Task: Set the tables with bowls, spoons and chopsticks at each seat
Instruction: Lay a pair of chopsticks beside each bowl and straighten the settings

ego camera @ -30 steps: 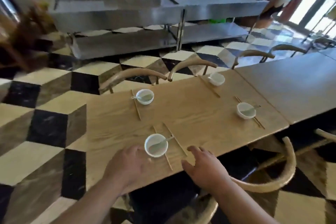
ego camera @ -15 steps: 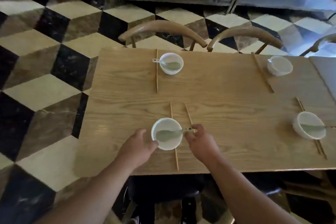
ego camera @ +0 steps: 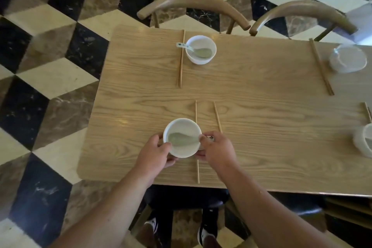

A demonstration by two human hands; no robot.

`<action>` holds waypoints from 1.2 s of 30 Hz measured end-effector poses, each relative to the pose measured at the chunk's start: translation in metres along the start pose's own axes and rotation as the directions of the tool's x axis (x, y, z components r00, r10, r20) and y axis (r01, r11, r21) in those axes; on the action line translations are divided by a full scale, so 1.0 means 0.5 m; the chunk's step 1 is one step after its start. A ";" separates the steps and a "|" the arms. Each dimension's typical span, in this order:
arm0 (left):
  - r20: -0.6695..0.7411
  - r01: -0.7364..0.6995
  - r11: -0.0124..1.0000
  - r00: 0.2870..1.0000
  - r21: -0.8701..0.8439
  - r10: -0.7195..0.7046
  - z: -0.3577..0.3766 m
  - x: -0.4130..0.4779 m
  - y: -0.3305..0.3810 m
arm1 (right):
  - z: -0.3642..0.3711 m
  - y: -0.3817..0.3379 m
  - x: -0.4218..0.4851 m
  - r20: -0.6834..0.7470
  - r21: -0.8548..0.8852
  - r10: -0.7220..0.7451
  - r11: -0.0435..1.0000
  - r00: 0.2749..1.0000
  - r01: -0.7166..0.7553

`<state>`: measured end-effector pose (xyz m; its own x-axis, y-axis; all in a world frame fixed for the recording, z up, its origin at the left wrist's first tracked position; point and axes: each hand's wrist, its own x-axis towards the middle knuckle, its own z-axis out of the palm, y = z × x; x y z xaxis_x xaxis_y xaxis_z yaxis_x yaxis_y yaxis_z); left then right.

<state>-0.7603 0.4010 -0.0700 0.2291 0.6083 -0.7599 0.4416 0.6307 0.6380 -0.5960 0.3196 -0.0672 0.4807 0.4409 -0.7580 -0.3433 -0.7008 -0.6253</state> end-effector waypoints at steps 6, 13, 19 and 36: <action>-0.038 -0.001 0.996 0.999 0.095 0.005 -0.019 -0.003 -0.009 | -0.021 -0.007 -0.008 -0.112 -0.202 -0.129 0.974 0.985 0.104; 0.080 -0.102 0.773 0.995 0.626 0.066 0.044 -0.049 -0.104 | -0.133 0.036 -0.012 -0.159 -0.640 -0.274 0.760 0.948 0.113; -0.007 -0.148 0.789 0.982 0.597 0.190 0.131 -0.039 -0.105 | -0.146 0.073 -0.008 -0.095 -0.697 -0.234 0.709 0.967 0.103; -0.016 -0.174 0.853 0.978 0.493 0.208 0.144 -0.012 -0.125 | -0.042 0.127 0.002 0.063 -0.569 -0.109 0.813 0.992 0.125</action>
<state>-0.7269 0.3230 -0.1141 0.3022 0.7339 -0.6083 0.7644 0.1947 0.6147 -0.6001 0.2638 -0.1038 0.4634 0.5492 -0.6955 0.2400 -0.8333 -0.4981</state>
